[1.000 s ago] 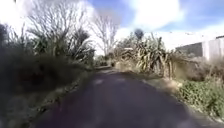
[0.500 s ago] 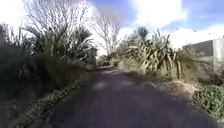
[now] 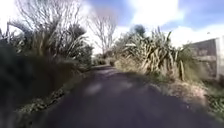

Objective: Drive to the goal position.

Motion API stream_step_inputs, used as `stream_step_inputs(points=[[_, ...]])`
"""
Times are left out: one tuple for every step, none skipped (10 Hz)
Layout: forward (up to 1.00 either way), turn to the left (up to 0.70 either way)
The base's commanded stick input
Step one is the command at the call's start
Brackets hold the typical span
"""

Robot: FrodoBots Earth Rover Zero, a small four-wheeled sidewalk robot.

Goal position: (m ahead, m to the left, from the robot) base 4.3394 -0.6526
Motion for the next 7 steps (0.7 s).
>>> stream_step_inputs(points=[[0.85, -0.34], [0.85, -0.34], [0.85, -0.34], [0.85, -0.34], [0.85, -0.34], [0.85, -0.34], [0.85, -0.34]])
